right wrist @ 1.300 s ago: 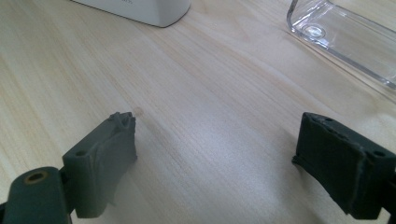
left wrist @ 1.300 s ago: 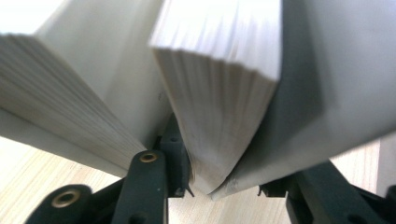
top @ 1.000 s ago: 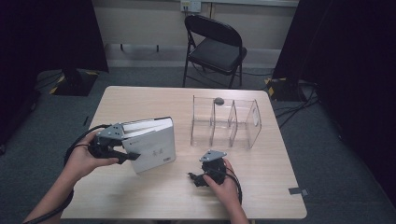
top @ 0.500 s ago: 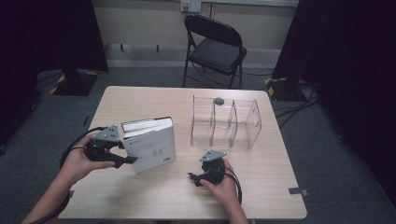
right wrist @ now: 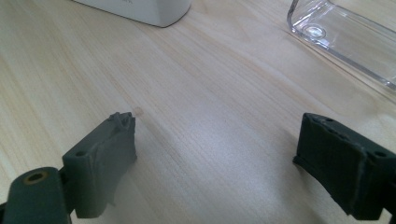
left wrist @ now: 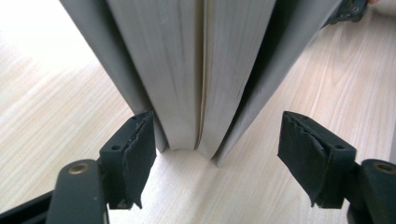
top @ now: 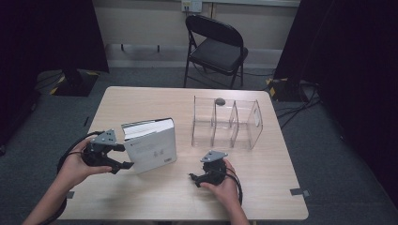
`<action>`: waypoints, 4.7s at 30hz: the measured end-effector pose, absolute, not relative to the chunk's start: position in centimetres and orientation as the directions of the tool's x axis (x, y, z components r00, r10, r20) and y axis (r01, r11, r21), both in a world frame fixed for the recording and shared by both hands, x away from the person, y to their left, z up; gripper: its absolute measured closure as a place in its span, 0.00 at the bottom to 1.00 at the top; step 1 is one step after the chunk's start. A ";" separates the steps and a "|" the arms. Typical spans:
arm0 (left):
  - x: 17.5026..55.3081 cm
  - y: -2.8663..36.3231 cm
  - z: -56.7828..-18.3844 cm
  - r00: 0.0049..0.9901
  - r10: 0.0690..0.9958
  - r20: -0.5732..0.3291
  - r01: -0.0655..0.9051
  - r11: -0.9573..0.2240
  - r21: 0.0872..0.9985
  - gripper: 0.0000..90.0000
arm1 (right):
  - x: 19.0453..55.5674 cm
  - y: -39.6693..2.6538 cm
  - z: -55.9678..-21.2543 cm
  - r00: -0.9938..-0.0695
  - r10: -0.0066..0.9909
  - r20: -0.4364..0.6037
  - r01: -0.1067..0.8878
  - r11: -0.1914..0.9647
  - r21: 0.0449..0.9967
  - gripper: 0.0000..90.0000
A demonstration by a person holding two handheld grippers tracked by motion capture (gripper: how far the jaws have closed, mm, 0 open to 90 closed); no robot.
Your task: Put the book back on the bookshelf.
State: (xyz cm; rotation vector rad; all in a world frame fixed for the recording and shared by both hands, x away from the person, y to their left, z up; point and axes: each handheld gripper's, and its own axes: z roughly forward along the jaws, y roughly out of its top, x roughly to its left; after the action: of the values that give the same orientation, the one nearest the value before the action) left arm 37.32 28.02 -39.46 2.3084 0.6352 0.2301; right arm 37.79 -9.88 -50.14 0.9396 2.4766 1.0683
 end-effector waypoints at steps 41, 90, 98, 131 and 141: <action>36.0 29.5 -47.6 0.811 0.582 -0.068 0.498 -0.624 0.602 0.21 | 38.6 -9.1 -47.6 -0.817 0.576 0.013 0.430 0.595 0.679 0.15; 34.5 29.7 -50.4 0.818 0.576 -0.011 0.408 -0.566 0.716 0.00 | 41.2 -6.5 -41.3 -0.894 0.446 0.033 0.346 0.644 0.682 0.18; 34.5 29.7 -50.4 0.818 0.576 -0.011 0.408 -0.566 0.716 0.00 | 42.0 -5.8 -39.9 -0.898 0.438 0.035 0.339 0.640 0.690 0.18; 34.5 29.7 -50.4 0.817 0.576 -0.012 0.409 -0.566 0.716 0.00 | 44.3 -1.2 -36.6 -0.934 0.354 0.045 0.280 0.652 0.705 0.19; 34.5 29.7 -50.3 0.818 0.575 -0.006 0.405 -0.569 0.716 0.00 | 45.2 -0.7 -35.6 -0.956 0.290 0.045 0.224 0.624 0.748 0.20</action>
State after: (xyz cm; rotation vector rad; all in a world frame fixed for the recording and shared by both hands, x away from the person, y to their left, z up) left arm 34.48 29.68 -50.35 2.2522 0.7154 0.2930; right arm 45.21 -0.66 -35.59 0.4376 2.7587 1.2536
